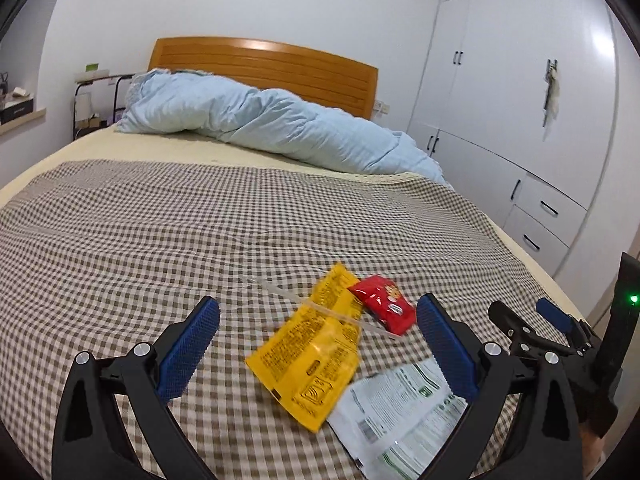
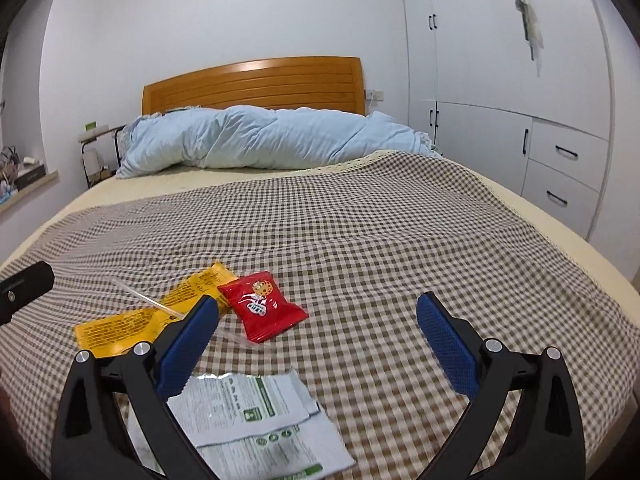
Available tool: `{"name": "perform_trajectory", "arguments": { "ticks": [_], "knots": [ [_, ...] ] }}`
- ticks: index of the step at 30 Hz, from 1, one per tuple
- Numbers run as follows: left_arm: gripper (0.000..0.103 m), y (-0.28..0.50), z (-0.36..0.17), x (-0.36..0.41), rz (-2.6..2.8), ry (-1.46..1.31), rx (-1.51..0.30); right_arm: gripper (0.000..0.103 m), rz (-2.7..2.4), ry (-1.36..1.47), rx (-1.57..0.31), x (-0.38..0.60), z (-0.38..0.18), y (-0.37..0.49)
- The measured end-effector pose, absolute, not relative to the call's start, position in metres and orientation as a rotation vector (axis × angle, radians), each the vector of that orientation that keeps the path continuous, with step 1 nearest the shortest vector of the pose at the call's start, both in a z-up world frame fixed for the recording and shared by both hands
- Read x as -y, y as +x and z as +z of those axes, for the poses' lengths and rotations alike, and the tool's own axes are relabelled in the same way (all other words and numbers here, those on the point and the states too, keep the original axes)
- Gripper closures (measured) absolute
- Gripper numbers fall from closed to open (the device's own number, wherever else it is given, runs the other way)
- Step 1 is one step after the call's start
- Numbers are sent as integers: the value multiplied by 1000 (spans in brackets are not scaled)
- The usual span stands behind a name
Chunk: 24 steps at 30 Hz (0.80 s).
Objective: Collect trash
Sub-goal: 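Grasp the red cookie snack bag on the bed with the right tool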
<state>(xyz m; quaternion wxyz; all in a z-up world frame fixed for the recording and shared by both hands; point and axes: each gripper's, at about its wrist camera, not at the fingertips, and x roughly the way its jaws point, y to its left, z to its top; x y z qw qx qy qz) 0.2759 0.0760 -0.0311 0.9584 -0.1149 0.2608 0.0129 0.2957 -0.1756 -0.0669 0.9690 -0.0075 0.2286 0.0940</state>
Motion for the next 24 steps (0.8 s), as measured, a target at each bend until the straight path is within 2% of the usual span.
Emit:
{"name": "perform_trajectory", "arguments": {
  "ticks": [11,20,24],
  "knots": [
    [7,315,-44,-84,17,-262,-590,8,235,-82,-457,152,-63,332],
    [7,359,-62,-81,10,-148,-643,8,266,-167,-632,127,-105,394],
    [8,376,-71,-83,1,-143,-684,8,325,-169,-784,114,-136,416]
  ]
}}
